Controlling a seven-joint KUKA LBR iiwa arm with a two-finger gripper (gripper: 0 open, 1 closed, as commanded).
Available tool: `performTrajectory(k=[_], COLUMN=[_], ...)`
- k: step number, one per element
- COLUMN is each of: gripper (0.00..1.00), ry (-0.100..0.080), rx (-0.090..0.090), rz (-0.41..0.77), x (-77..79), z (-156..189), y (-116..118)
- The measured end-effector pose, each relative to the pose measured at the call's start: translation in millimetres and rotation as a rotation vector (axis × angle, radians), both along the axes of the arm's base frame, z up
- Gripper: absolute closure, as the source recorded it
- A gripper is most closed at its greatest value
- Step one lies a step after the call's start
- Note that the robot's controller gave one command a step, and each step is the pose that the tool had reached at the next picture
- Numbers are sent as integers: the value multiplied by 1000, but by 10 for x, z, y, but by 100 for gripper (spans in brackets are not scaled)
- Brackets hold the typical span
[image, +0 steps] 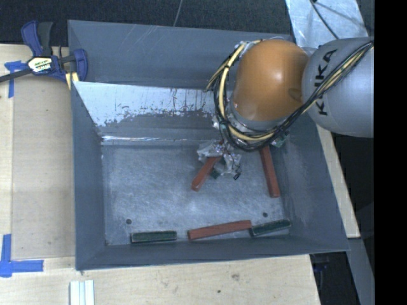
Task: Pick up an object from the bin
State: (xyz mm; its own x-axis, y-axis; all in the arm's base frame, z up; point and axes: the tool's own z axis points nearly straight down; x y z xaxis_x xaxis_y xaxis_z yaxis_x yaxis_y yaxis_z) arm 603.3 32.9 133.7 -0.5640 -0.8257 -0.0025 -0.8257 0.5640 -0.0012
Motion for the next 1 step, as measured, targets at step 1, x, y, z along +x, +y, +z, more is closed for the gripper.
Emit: performTrajectory(k=[1], gripper=[100], ry=[-1], rx=[0], rz=[0], x=[3], z=[151], y=[0])
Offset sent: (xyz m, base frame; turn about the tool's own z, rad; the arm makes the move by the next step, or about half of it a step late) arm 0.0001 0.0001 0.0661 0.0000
